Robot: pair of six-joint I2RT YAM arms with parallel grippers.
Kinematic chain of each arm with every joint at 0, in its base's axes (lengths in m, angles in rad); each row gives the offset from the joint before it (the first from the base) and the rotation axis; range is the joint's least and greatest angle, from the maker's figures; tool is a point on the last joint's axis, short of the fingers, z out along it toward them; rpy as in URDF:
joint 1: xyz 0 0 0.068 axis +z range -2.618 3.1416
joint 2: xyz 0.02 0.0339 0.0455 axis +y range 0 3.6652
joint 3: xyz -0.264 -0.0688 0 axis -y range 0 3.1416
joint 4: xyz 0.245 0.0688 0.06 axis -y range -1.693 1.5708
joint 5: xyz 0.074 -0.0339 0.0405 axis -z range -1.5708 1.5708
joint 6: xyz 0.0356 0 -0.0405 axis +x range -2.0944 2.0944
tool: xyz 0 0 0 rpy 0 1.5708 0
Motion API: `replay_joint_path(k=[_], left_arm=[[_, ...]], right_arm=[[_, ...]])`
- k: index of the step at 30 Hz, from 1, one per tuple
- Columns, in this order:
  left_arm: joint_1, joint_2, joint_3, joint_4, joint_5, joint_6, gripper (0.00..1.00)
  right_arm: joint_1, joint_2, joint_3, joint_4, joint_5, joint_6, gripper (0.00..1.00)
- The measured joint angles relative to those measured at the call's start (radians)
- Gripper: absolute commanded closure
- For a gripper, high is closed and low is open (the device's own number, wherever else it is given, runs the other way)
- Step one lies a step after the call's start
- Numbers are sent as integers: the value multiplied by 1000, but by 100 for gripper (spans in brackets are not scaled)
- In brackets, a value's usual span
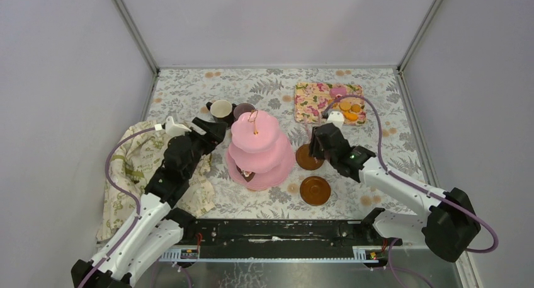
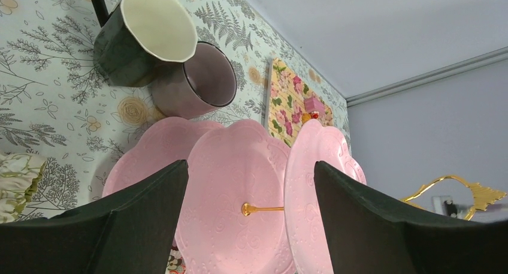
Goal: Serve the afternoon tea
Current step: Place the desert on the desert table, then place the clamp on the tray.
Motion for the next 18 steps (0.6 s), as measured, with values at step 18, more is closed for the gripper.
replay_joint_path(k=[18], left_arm=[[0,-2,0,4,23,1,16]], right_arm=[[-438,452,388,31,-44,-89,56]])
